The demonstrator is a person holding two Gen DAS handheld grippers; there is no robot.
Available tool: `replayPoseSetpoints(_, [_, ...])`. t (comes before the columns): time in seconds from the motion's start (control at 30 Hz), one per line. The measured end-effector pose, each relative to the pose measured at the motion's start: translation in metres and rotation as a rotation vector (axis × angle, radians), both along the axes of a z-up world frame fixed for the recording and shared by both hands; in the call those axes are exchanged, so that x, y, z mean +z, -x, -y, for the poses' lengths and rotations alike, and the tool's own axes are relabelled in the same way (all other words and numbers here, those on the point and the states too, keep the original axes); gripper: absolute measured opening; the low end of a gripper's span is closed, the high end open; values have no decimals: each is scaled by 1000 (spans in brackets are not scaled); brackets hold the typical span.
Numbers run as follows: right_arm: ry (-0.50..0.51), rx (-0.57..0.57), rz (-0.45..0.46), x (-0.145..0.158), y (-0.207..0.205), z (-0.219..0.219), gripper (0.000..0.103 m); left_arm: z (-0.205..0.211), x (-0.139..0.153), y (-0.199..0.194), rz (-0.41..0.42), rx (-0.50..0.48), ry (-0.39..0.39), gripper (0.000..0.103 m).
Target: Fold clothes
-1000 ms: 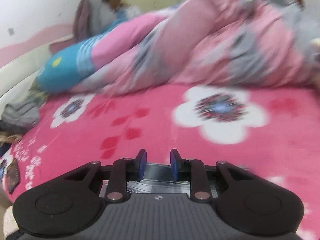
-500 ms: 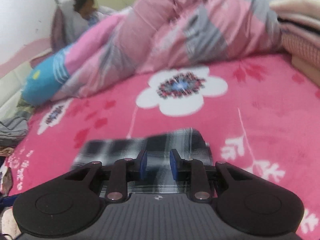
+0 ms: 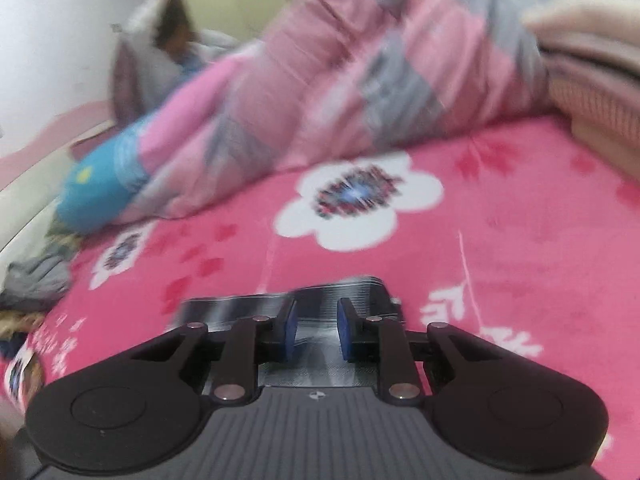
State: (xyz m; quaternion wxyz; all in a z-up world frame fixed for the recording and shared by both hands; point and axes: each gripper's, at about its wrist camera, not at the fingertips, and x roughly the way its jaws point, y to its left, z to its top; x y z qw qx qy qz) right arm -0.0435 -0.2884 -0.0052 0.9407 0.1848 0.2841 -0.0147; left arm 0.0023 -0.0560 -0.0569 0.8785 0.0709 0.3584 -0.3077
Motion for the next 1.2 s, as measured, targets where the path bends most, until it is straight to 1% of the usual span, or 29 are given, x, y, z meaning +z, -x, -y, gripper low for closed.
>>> replayPoseSetpoints(0.07, [36, 28, -2, 1, 14, -10, 23, 2, 1, 0, -5, 4, -7, 100])
replayPoseSetpoints(0.2, [93, 37, -117, -41, 11, -20, 23, 3, 1, -3, -29, 16, -6, 100])
replayPoseSetpoints(0.23, [105, 34, -109, -50, 11, -21, 23, 3, 1, -3, -35, 17, -8, 100])
replayPoseSetpoints(0.33, [88, 8, -86, -38, 16, -20, 23, 3, 2, -5, -51, 19, -16, 100])
replayPoseSetpoints(0.43, [99, -10, -25, -12, 36, -24, 23, 3, 3, -7, -64, 20, -21, 100])
replayPoseSetpoints(0.57, [114, 1, -17, -12, 53, -30, 23, 4, 3, -7, -70, 22, -28, 101])
replayPoseSetpoints(0.6, [115, 2, -24, -15, 56, -31, 23, 4, 3, -7, -72, 21, -31, 101])
replayPoseSetpoints(0.67, [70, -10, -105, -43, 50, -23, 24, 5, 3, -8, -76, 19, -36, 101])
replayPoseSetpoints(0.73, [-15, -32, -73, -51, 56, -13, 23, 5, 4, -7, -77, 16, -43, 101])
replayPoseSetpoints(0.87, [17, -61, -22, -22, 76, -12, 24, 6, 3, -8, -84, 21, -44, 101])
replayPoseSetpoints(0.97, [54, -1, 35, -5, 98, -24, 24, 7, 4, -8, -88, 28, -50, 102])
replayPoseSetpoints(1.0, [83, 20, 34, -5, 103, -31, 24, 7, 4, -8, -91, 31, -53, 102])
replayPoseSetpoints(1.03, [111, 41, 28, -7, 106, -37, 24, 8, 4, -8, -95, 36, -56, 102])
replayPoseSetpoints(1.1, [152, 66, -27, -22, 105, -50, 24, 10, 5, -9, -105, 42, -66, 102])
replayPoseSetpoints(1.17, [176, 45, -102, -45, 100, -58, 25, 12, 5, -9, -111, 45, -82, 103])
replayPoseSetpoints(1.2, [189, 28, -105, -50, 101, -62, 25, 13, 6, -9, -111, 46, -91, 103])
